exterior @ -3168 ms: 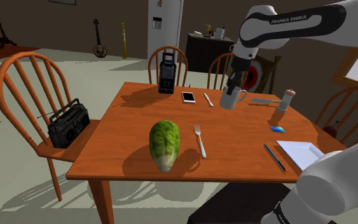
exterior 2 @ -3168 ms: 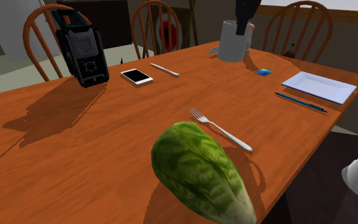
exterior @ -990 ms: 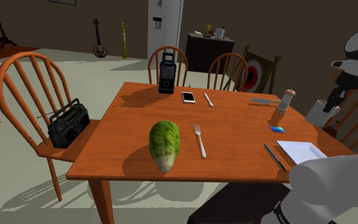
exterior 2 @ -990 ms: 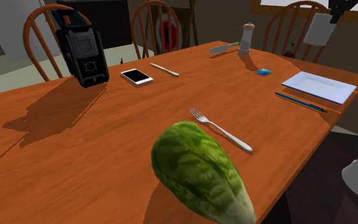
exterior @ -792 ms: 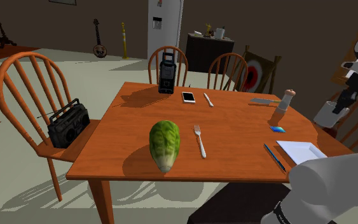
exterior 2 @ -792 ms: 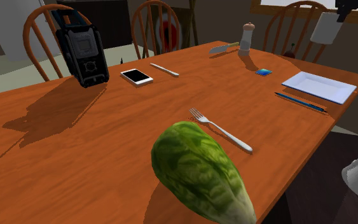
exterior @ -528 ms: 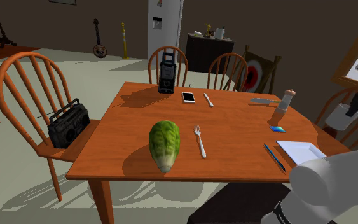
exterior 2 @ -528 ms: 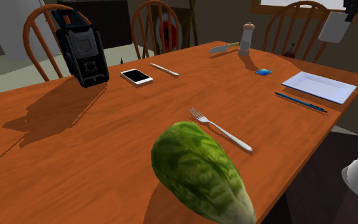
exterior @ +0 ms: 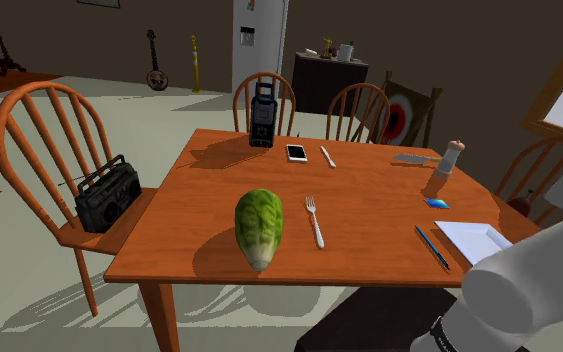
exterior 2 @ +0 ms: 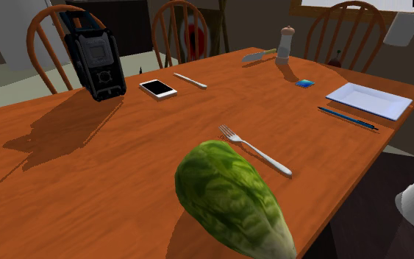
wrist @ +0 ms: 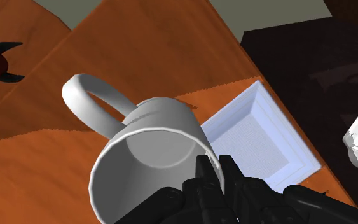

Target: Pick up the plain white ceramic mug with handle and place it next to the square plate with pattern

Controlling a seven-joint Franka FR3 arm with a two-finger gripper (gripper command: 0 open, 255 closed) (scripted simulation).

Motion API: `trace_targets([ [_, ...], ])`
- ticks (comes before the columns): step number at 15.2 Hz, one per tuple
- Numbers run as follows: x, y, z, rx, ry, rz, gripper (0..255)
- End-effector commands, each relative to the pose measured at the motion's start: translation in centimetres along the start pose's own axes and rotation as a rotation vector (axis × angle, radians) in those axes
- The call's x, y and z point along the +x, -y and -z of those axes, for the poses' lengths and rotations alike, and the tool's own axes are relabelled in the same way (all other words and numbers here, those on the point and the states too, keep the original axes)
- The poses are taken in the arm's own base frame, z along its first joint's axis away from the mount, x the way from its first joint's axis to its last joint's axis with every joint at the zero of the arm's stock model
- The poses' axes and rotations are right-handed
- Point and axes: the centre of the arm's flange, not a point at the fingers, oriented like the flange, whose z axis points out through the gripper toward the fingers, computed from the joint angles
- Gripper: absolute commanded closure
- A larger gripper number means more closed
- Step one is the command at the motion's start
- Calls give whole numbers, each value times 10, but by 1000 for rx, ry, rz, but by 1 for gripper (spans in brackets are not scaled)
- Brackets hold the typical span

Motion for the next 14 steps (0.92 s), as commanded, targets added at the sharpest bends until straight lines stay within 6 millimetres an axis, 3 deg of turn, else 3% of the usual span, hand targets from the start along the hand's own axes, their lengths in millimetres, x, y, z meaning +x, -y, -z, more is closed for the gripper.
trace_targets([
  [1,-26,-11,1,-3,2,2,255],
  [5,-79,-38,4,-3,2,2,255],
  [14,-82,-38,-43,-3,2,2,255],
])
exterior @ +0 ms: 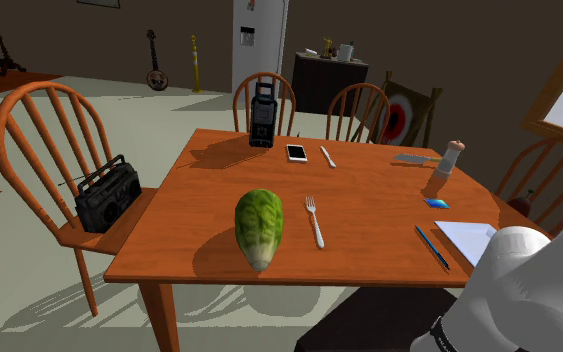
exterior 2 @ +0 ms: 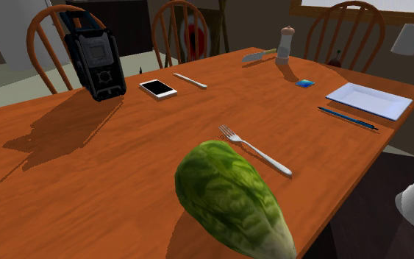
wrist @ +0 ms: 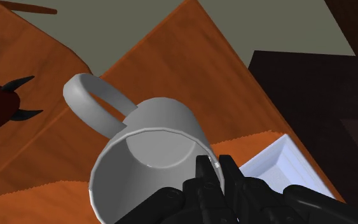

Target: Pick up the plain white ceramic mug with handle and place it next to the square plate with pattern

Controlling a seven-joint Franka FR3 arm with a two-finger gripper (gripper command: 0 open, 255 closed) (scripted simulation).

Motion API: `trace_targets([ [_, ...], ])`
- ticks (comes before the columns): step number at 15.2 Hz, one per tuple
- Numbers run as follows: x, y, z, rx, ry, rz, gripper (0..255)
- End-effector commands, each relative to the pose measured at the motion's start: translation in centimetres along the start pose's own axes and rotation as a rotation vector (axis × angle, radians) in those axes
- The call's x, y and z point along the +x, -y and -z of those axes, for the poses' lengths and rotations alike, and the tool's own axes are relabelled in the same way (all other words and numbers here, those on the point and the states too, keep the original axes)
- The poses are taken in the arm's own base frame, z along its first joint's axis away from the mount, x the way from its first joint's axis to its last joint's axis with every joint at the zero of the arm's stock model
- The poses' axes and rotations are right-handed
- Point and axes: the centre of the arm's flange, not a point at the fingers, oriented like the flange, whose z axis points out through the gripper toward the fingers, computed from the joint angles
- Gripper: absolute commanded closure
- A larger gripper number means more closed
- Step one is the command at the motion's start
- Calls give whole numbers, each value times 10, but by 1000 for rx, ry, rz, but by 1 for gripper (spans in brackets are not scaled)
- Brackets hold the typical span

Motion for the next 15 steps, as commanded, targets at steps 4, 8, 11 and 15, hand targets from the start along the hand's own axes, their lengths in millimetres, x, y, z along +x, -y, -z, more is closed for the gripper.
trace_targets([
  [4,-2,0,-26,-1,0,0,255],
  [8,-3,0,-48,-1,0,0,255],
  [11,-4,0,-63,-1,0,0,255],
  [15,-5,0,-84,-1,0,0,255],
])
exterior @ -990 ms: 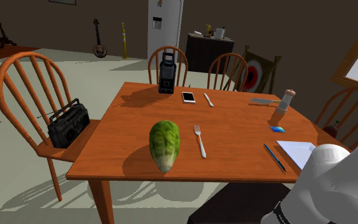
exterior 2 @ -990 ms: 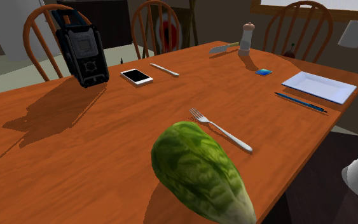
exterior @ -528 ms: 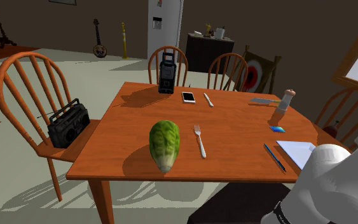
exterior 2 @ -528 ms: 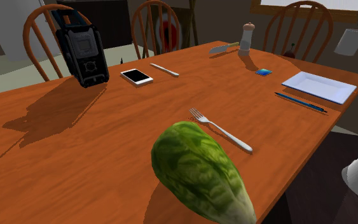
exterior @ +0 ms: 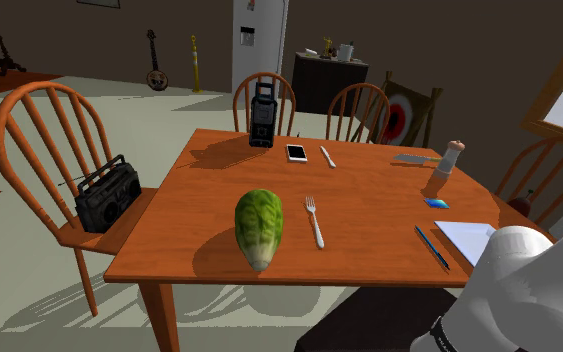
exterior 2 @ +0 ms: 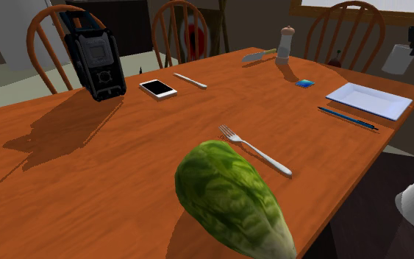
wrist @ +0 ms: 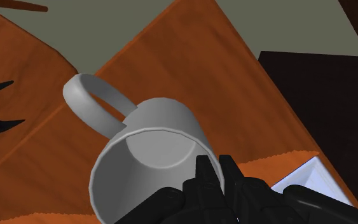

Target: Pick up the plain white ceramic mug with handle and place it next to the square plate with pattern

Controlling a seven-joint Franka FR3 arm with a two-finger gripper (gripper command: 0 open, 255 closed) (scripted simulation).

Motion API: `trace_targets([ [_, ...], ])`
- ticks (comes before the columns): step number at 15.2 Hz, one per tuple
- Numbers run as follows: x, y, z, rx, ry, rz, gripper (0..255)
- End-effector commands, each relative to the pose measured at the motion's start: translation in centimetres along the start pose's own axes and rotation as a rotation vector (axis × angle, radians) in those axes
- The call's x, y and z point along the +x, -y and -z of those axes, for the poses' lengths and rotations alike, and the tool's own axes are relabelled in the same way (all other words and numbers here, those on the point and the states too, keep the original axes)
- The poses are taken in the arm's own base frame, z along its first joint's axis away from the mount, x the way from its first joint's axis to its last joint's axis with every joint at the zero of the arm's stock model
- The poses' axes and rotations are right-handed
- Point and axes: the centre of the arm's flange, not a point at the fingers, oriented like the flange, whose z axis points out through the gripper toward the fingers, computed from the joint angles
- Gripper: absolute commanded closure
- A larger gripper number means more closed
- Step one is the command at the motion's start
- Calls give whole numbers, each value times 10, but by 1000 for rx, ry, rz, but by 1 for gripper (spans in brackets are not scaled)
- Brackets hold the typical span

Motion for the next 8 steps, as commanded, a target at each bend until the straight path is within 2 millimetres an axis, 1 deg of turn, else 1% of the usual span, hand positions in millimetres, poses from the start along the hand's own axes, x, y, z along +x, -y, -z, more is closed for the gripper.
trace_targets([
  [1,0,-1,-11,-1,0,0,255],
  [7,-2,-1,-44,-1,0,0,255],
  [8,-2,-1,-44,-1,0,0,255],
])
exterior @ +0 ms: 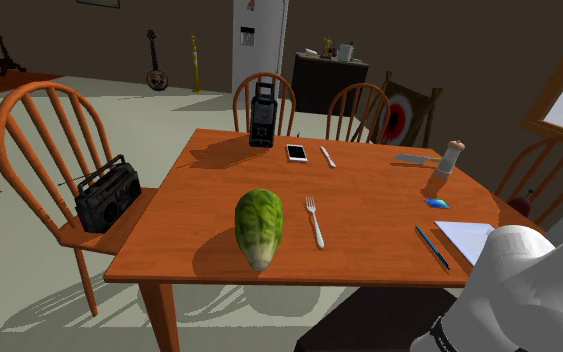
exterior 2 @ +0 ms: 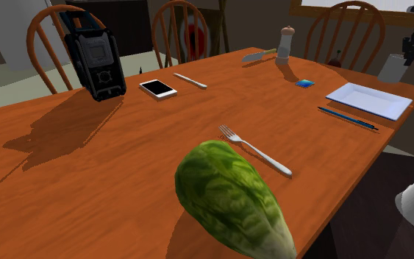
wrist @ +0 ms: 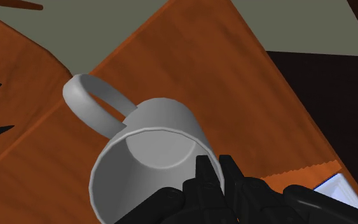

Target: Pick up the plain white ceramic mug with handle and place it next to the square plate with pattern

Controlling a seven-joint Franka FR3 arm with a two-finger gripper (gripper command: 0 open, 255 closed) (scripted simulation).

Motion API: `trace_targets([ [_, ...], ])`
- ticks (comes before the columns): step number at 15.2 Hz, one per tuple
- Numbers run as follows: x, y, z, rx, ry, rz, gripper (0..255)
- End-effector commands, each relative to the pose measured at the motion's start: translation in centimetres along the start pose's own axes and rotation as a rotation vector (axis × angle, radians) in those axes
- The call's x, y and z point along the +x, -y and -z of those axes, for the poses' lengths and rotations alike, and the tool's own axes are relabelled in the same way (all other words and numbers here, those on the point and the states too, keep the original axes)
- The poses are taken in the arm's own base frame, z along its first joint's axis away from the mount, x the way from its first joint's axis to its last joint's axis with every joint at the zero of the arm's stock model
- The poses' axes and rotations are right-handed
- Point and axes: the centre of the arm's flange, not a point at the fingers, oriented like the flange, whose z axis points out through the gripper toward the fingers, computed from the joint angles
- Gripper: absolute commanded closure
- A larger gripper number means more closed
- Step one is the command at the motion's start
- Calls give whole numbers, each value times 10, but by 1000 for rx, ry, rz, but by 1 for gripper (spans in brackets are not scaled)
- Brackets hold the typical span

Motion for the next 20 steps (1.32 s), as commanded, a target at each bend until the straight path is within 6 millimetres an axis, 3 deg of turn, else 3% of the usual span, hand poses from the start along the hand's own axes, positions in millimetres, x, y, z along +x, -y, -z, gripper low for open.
trace_targets([
  [1,0,0,-3,0,0,0,255],
  [7,0,0,-3,0,0,0,255],
  [8,0,0,-3,0,0,0,0],
  [13,0,0,-3,0,0,0,0],
  [17,0,0,47,0,0,0,0],
  [20,0,0,47,0,0,0,0],
])
